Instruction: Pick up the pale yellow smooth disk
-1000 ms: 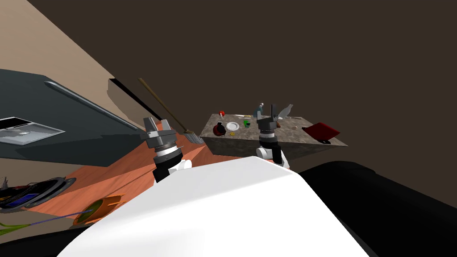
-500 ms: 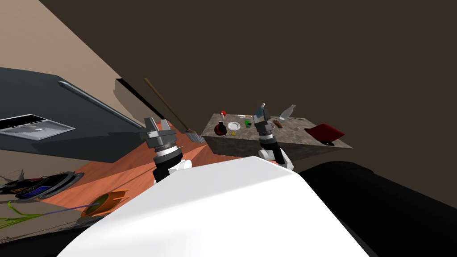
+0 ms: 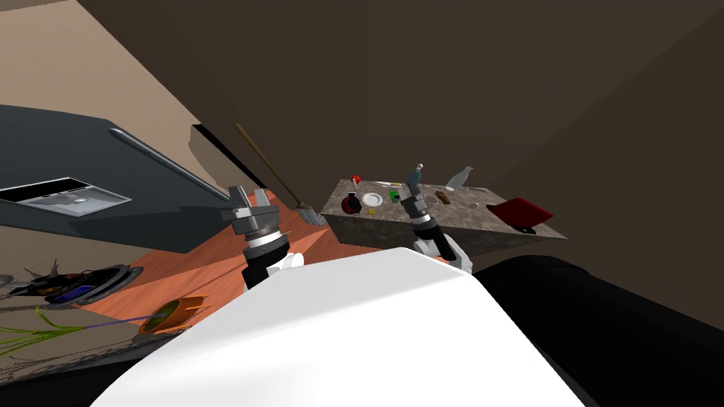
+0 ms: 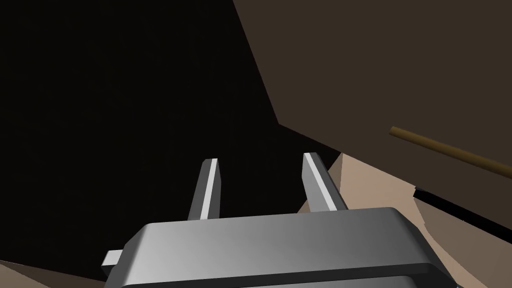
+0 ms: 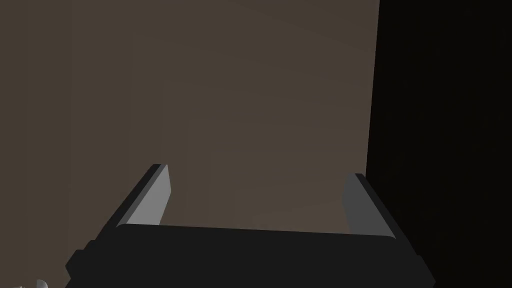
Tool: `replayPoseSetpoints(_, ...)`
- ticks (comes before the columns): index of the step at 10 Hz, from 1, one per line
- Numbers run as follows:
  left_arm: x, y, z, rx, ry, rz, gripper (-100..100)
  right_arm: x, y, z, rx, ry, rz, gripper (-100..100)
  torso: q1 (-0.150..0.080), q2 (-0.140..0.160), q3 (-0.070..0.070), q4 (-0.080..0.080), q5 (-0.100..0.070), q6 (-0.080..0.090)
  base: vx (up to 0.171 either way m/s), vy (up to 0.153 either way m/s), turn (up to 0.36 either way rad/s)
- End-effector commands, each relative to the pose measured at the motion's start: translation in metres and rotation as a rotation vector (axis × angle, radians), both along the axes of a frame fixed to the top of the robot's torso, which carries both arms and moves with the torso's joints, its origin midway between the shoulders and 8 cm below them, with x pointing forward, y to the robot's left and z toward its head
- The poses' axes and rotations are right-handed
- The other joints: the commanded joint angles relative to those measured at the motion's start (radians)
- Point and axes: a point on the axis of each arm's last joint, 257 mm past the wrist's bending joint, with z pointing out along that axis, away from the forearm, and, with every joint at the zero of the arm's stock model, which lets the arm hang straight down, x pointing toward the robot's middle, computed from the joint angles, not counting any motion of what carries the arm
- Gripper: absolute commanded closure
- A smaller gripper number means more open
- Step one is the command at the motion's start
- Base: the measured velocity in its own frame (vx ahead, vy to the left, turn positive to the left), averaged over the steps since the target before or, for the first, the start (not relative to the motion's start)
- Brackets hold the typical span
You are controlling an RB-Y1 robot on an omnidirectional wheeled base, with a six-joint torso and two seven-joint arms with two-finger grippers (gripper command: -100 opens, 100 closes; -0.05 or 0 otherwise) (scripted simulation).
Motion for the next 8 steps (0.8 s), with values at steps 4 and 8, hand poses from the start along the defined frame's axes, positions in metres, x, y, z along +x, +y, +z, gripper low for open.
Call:
replayPoseSetpoints(4,0.0,0.0,0.0,0.0,0.0,0.0,0,0.001,0.004,-0.042,-0.124,0.124,0.037,-100,0.0,0.0,0.0,0.0,0.0,0.0,-0.002,0.012,0.053)
replayPoseSetpoints(8,0.0,0.0,0.0,0.0,0.0,0.0,0,-0.004,0.002,-0.086,-0.226,0.249,0.063,-100,0.0,0.0,0.0,0.0,0.0,0.0,0.002,0.01,0.053)
